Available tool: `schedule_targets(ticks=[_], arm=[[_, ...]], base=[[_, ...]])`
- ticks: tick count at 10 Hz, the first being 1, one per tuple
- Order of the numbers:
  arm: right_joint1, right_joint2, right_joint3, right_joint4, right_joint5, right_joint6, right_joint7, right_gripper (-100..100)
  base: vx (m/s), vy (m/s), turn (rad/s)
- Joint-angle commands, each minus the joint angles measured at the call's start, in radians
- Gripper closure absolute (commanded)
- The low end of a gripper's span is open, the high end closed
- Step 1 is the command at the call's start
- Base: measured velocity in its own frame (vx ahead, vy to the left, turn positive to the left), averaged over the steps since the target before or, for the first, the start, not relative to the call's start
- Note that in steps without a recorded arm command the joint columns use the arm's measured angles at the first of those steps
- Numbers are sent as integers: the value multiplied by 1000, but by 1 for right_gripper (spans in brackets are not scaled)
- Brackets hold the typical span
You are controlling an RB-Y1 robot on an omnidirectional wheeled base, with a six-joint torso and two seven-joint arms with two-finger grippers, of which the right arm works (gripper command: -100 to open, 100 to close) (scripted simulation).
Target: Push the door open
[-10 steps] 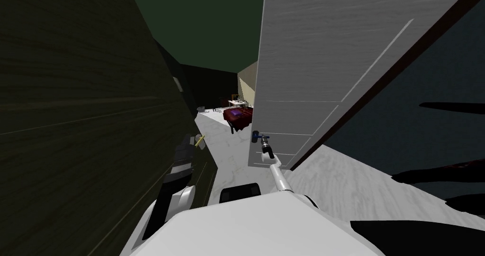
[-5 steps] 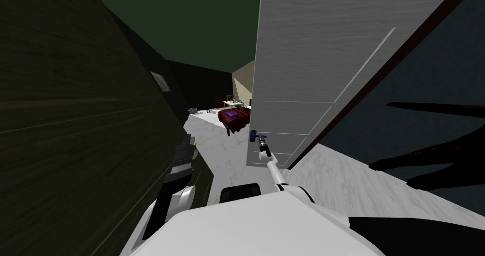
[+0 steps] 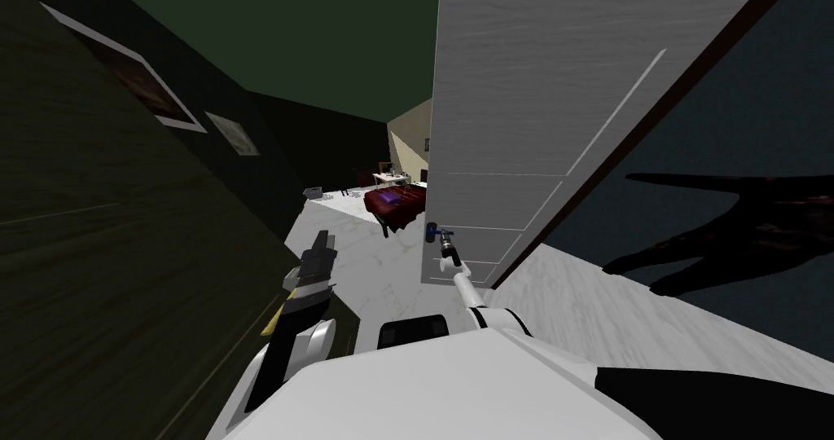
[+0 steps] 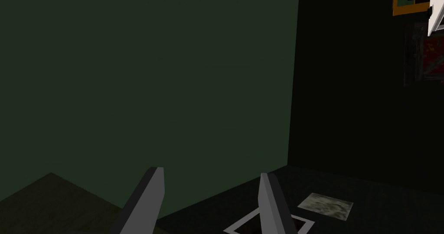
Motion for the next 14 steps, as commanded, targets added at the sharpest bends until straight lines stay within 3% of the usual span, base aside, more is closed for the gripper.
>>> schedule_targets(ticks=[1,5,6,7,13,14], arm=[[-27,-1,-6,33,-19,-19,26,100],[-76,33,1,100,-58,-46,73,100],[-63,27,2,88,-52,-37,63,100],[-75,3,-14,105,-86,-58,100,100],[-108,-29,-62,150,-183,-109,207,100],[-108,-29,-62,150,-183,-109,207,100]], base=[[126,71,-183],[102,72,-163],[37,42,-48],[66,-22,73],[97,-16,57],[70,-2,17]])
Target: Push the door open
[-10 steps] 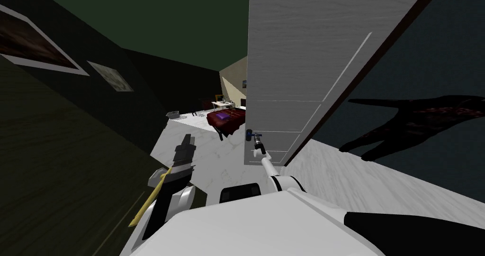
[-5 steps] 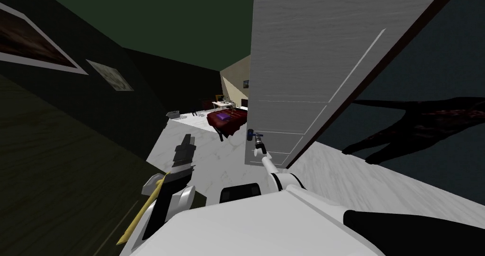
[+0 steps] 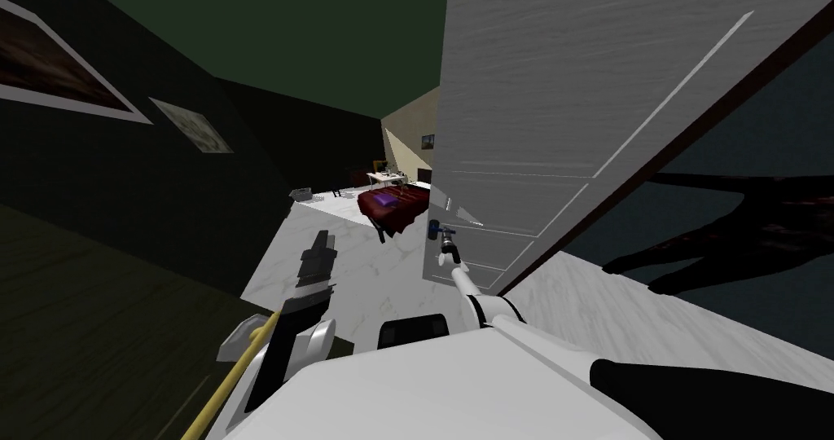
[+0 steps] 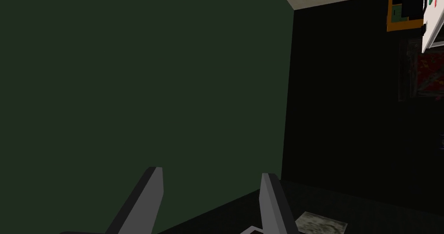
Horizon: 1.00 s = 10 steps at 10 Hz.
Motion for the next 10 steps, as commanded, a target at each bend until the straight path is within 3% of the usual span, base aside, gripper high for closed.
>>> schedule_targets(ticks=[1,5,10], arm=[[-16,-20,-20,23,-25,-33,22,100],[-43,-12,-58,59,-103,-74,108,100],[-71,24,-98,97,-184,-117,197,100]], base=[[64,5,38],[83,5,41],[89,11,19]])
